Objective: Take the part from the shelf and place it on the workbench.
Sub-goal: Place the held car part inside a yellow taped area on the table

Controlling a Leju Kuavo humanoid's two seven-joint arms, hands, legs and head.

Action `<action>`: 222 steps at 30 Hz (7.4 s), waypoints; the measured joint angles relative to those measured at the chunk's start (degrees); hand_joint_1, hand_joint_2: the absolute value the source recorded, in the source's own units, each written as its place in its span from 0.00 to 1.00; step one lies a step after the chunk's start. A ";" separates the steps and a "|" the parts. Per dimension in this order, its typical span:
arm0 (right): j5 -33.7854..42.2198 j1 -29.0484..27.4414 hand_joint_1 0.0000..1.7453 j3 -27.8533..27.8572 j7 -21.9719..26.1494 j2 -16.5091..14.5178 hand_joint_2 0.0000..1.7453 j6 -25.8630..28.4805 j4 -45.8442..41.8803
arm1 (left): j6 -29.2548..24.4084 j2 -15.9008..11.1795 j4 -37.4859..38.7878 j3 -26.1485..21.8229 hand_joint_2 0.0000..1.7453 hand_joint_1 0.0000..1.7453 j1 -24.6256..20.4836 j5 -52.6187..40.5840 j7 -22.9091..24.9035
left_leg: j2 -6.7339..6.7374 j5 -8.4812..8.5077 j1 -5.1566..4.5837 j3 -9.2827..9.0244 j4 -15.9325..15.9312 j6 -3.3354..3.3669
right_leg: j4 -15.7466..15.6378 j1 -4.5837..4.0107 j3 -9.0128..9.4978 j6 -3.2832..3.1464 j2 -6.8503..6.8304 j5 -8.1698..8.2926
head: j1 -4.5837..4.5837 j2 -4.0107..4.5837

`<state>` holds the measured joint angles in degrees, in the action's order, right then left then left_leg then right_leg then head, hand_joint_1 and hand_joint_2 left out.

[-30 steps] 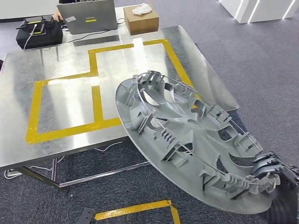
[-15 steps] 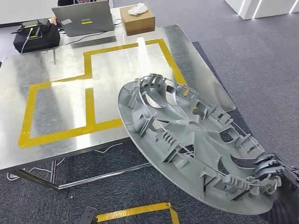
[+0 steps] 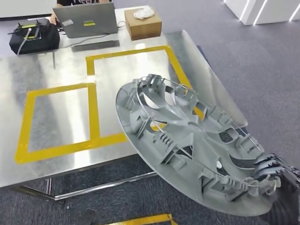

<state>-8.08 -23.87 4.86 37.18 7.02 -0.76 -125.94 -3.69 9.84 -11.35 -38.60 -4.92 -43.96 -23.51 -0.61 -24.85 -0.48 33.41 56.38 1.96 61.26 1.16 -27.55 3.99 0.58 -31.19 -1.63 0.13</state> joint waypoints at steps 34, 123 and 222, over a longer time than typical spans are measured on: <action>-7.79 -1.60 1.00 1.31 -1.55 0.04 1.00 4.68 0.42 | -0.42 0.14 0.16 -0.79 1.00 0.00 1.89 0.65 -1.53 | 0.03 2.64 0.99 5.63 2.77 -0.93 | 11.11 0.78 -5.76 0.30 -0.28 -9.79 | 0.02 -0.03; -54.86 50.05 1.00 -39.77 -13.35 2.26 1.00 30.21 87.02 | 1.19 -2.31 -0.24 6.44 1.00 0.00 -0.50 -11.77 -3.51 | -0.17 3.11 0.98 3.54 1.75 -2.64 | -2.44 -1.23 -4.64 -1.81 0.79 2.91 | 0.07 -0.02; -24.83 11.90 0.00 -18.21 -16.94 21.96 1.00 19.89 10.88 | -0.79 -3.22 -0.28 3.70 0.00 0.00 0.86 -0.91 -6.48 | -0.59 3.49 0.53 4.76 1.74 -2.28 | -2.41 -0.86 -5.62 -1.44 0.14 3.27 | 0.06 -0.02</action>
<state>-32.91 -11.97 -13.35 20.24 28.98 19.13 -115.06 -4.48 6.61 -11.63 -34.90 -4.06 -44.87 -29.98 -1.20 -21.37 0.05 38.16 58.13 -0.32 58.85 0.30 -33.16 2.55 0.72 -27.92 -1.57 0.10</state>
